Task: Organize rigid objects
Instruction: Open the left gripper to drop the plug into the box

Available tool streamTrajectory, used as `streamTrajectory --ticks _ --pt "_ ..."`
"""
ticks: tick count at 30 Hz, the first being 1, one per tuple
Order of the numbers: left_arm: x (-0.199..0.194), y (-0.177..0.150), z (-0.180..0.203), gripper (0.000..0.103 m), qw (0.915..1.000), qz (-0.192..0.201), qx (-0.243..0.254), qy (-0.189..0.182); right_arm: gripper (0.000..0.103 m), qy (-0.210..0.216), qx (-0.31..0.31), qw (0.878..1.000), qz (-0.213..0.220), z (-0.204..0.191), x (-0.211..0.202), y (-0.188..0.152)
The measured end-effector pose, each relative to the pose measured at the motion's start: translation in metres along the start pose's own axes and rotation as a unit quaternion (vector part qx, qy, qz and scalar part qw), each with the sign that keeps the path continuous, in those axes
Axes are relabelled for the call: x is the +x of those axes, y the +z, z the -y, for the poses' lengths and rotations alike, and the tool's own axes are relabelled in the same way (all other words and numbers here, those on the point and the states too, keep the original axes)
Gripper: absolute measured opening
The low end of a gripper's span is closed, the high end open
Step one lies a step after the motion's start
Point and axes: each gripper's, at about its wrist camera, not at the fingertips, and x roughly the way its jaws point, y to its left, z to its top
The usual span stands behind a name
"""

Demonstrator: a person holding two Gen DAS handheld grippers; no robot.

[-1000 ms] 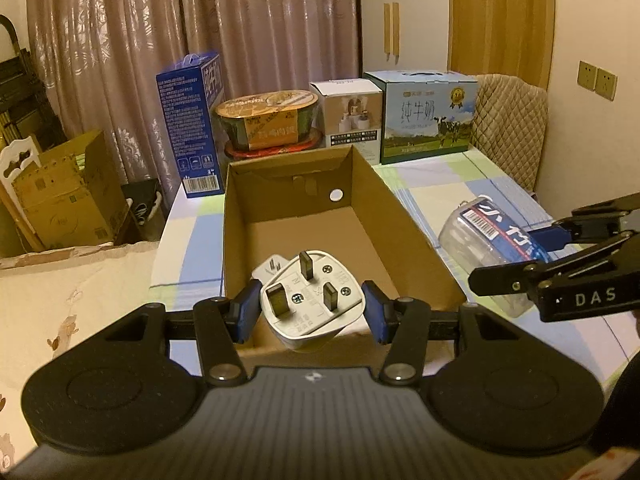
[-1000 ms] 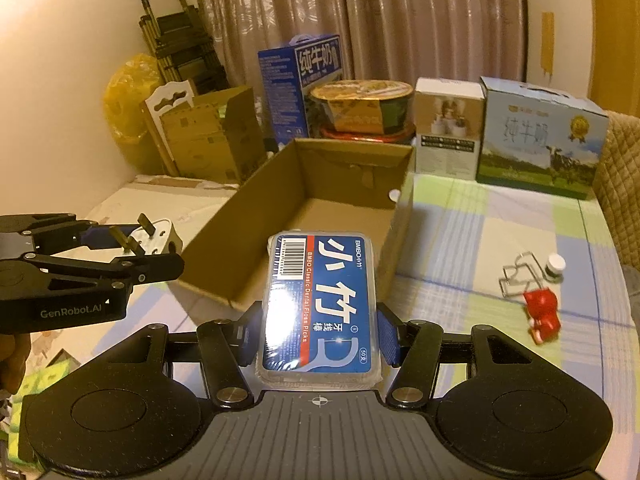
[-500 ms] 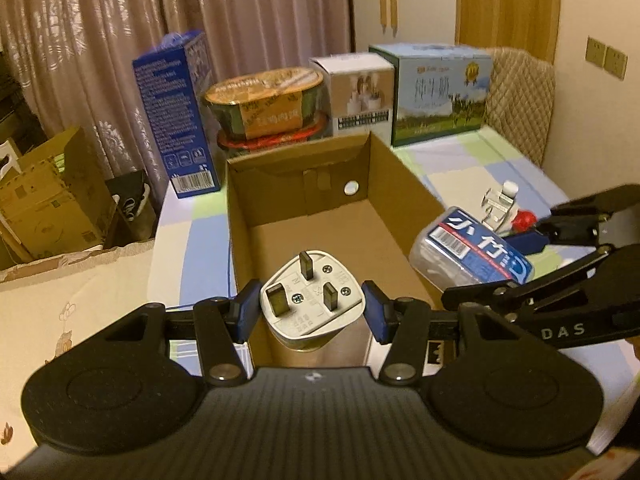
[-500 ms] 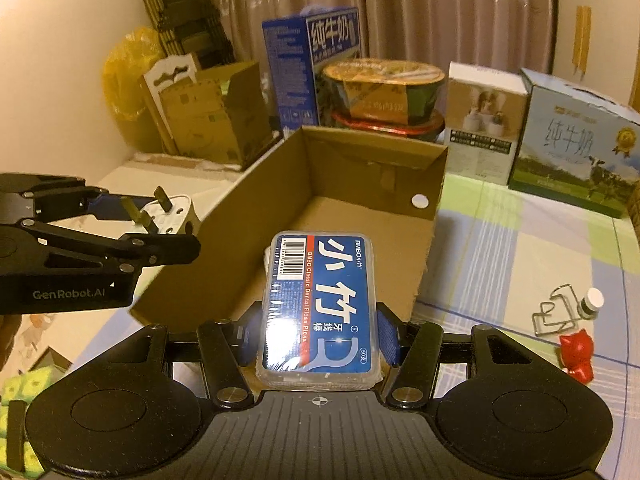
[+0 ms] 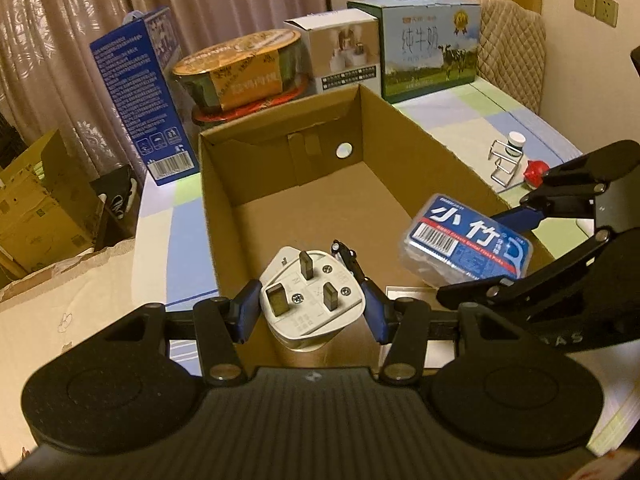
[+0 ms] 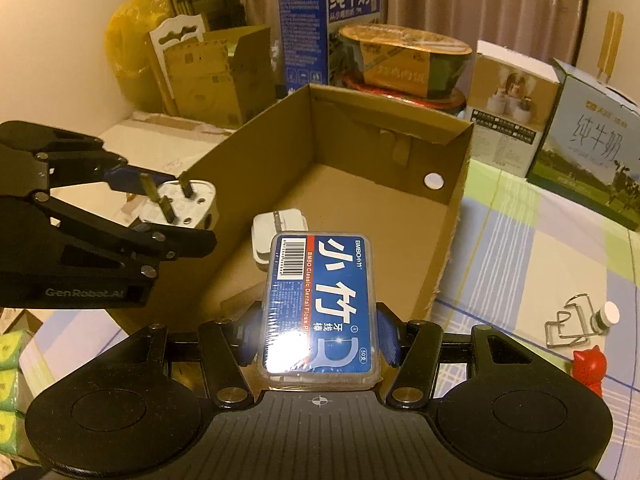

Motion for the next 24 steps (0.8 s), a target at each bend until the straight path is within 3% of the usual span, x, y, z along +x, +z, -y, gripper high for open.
streamTrajectory --ticks 24 --pt "0.028 -0.001 0.006 0.049 0.9995 -0.019 0.025 -0.002 0.054 -0.002 -0.01 1.0 -0.005 0.0 0.012 0.001"
